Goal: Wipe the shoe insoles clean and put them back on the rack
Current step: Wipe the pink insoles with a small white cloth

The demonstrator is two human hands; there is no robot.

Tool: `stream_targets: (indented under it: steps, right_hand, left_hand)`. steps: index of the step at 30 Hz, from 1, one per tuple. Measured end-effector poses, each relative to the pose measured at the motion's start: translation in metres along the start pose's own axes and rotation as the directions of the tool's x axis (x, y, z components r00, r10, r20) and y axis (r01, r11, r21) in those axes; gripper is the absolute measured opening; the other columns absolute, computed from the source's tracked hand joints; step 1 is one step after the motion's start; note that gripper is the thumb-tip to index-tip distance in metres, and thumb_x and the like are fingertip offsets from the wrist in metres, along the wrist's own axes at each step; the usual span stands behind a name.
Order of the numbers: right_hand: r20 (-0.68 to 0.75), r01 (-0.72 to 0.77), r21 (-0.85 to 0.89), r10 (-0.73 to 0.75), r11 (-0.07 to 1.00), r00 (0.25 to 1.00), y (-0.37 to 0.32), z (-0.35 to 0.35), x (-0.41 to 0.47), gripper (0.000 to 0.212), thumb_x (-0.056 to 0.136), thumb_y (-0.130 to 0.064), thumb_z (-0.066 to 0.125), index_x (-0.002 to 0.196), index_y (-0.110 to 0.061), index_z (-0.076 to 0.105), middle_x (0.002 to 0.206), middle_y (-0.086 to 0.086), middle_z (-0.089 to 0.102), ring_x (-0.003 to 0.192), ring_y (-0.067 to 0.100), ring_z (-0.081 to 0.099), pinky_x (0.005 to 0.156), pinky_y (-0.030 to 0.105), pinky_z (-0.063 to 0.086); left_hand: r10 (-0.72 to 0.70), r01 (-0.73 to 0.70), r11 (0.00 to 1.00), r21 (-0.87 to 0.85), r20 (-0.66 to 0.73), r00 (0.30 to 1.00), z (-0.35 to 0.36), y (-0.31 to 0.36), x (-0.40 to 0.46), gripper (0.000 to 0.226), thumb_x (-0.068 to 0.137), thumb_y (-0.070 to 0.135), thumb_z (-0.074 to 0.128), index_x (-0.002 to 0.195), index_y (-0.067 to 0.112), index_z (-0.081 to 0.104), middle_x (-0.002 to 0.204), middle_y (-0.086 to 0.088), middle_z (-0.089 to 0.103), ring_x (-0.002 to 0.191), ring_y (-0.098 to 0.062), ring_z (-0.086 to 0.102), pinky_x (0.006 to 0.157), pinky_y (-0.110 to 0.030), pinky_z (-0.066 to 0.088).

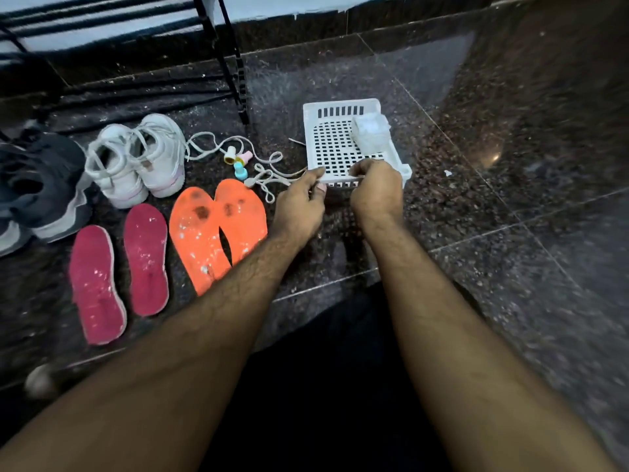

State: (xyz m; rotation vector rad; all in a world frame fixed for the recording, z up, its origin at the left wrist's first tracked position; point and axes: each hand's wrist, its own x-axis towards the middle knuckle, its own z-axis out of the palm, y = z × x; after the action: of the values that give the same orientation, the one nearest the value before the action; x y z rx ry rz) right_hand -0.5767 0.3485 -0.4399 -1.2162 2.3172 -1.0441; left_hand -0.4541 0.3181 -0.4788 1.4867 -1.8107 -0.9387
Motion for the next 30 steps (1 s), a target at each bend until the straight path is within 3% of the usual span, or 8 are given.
stream_targets:
  steps: [4,11,13,15,18,24,27,30]
  right_hand:
    - [0.062,-0.009,-0.076,0.014,0.997,0.998,0.003,-0.007,-0.019,0.025,0.085,-0.001,0.053,0.095,-0.013,0.073,0.099,0.007,0.072,0.092,0.025,0.064,0.076,0.025,0.048]
    - [0.207,-0.019,-0.215,0.064,0.977,0.976,0.008,-0.011,-0.038,0.019,0.09,-0.02,0.06,0.104,-0.014,0.073,0.106,0.009,0.071,0.093,0.027,0.063,0.073,0.027,0.046]
    - [0.199,-0.037,-0.236,0.085,0.971,0.976,0.006,-0.012,-0.04,0.02,0.09,-0.024,0.061,0.106,-0.016,0.071,0.108,0.008,0.069,0.094,0.027,0.063,0.074,0.027,0.045]
    - [0.174,-0.05,-0.246,0.095,0.968,0.98,0.005,-0.012,-0.039,0.023,0.089,-0.027,0.061,0.109,-0.018,0.07,0.112,0.007,0.068,0.101,0.027,0.064,0.08,0.03,0.049]
    - [0.165,-0.066,-0.225,0.105,0.972,0.981,0.006,-0.013,-0.036,0.021,0.09,-0.028,0.062,0.108,-0.021,0.069,0.112,0.005,0.067,0.102,0.027,0.064,0.081,0.031,0.05]
    - [0.017,-0.083,-0.125,0.086,0.989,0.996,0.002,-0.015,-0.018,0.021,0.092,-0.023,0.06,0.11,-0.023,0.068,0.116,0.007,0.068,0.106,0.029,0.064,0.08,0.03,0.046]
    - [-0.039,-0.058,-0.105,0.055,0.993,0.998,0.001,-0.017,-0.002,0.029,0.093,-0.021,0.059,0.122,-0.023,0.062,0.12,0.009,0.067,0.111,0.029,0.063,0.088,0.034,0.049]
    - [-0.092,-0.047,-0.089,0.038,0.995,0.995,0.004,-0.014,0.017,0.032,0.094,-0.022,0.061,0.126,-0.023,0.062,0.122,0.005,0.067,0.112,0.025,0.063,0.089,0.032,0.048]
  left_hand:
    - [-0.036,0.036,0.999,-0.031,0.0,0.999,0.0,-0.003,-0.032,0.036,0.1,0.023,0.056,0.135,0.027,0.062,0.131,-0.003,0.067,0.12,-0.02,0.061,0.105,-0.027,0.045]
    - [-0.069,0.068,0.996,0.059,0.017,0.997,0.0,-0.007,-0.062,0.032,0.098,0.014,0.056,0.13,0.018,0.057,0.118,-0.011,0.069,0.102,-0.028,0.065,0.082,-0.023,0.042]
    - [-0.091,0.089,0.992,0.091,0.018,0.996,-0.002,-0.008,-0.064,0.033,0.096,0.014,0.056,0.129,0.016,0.055,0.114,-0.014,0.069,0.101,-0.03,0.065,0.084,-0.025,0.045]
    - [-0.123,0.124,0.984,0.131,-0.018,0.992,-0.006,-0.005,-0.065,0.033,0.095,0.017,0.056,0.128,0.016,0.052,0.112,-0.013,0.067,0.101,-0.03,0.065,0.086,-0.035,0.052]
    - [-0.128,0.159,0.951,0.266,-0.132,0.983,-0.014,0.004,-0.062,0.03,0.096,0.022,0.055,0.125,0.014,0.05,0.118,-0.009,0.058,0.104,-0.029,0.058,0.077,-0.037,0.046]
    - [0.003,0.016,0.959,0.283,-0.066,0.998,-0.015,0.016,-0.046,0.036,0.093,0.02,0.057,0.128,0.015,0.049,0.119,-0.009,0.056,0.108,-0.029,0.056,0.088,-0.041,0.05]
    - [0.185,-0.129,0.857,0.499,-0.063,0.981,-0.01,0.019,-0.04,0.039,0.093,0.022,0.06,0.129,0.011,0.05,0.121,-0.012,0.055,0.113,-0.031,0.053,0.094,-0.045,0.046]
    - [0.25,-0.188,0.83,0.526,-0.048,0.967,-0.005,0.02,-0.03,0.037,0.094,0.022,0.06,0.128,0.011,0.05,0.121,-0.01,0.055,0.114,-0.03,0.052,0.096,-0.047,0.046]
